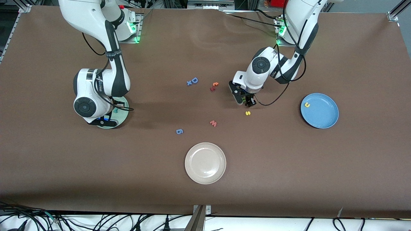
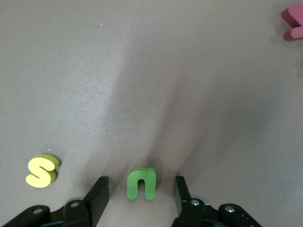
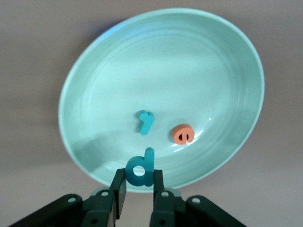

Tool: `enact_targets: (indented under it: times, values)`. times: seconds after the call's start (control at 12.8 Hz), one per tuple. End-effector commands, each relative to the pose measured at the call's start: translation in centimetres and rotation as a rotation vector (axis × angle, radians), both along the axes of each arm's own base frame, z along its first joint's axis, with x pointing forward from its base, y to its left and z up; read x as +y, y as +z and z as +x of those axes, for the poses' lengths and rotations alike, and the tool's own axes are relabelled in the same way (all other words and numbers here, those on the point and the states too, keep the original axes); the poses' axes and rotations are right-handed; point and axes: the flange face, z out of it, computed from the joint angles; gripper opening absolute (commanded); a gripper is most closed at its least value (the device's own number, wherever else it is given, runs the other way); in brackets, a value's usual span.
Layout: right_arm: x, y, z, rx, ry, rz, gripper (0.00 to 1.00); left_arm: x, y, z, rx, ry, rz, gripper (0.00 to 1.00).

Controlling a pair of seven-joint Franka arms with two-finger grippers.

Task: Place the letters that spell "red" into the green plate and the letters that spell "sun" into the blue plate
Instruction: 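Drop the teal d on the green plate while the left gripper grasps green n, then drop the green n on the blue plate while the right gripper withdraws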

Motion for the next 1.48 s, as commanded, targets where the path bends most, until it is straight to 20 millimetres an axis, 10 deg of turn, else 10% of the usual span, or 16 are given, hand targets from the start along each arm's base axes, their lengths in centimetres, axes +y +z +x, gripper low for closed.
enact_targets:
  times: [0.0, 0.16, 0.47, 0.7, 1.09, 1.4]
  values:
    - [-0.3, -1.7, -0.1, 0.018, 0.024, 0.015, 0.30, -0.4, -0.4, -0.5, -0.015, -0.019, 0.002, 0.40]
    - [0.1, -1.1, 0.6, -0.003, 0.027, 0.020, 0.97, -0.2, -0.7, -0.5, -0.011, -0.016, 0.005, 0.27]
    - [2.2, 2.9, 2.3, -0.011, 0.035, 0.045, 0.99, 0.0, 0.0, -0.1, -0.022, -0.022, 0.003, 0.24]
    - [3.7, 9.5, 4.3, -0.005, 0.055, 0.083, 0.99, 3.2, 4.3, 2.7, -0.052, -0.014, 0.025, 0.24]
    - [5.1, 19.7, 5.0, -0.073, 0.118, 0.180, 1.00, 17.7, 11.4, 7.7, 0.007, 0.204, 0.096, 0.25]
    - [5.0, 25.9, 3.2, -0.128, 0.134, 0.294, 1.00, 28.6, 10.7, 8.8, 0.041, 0.430, 0.129, 0.28]
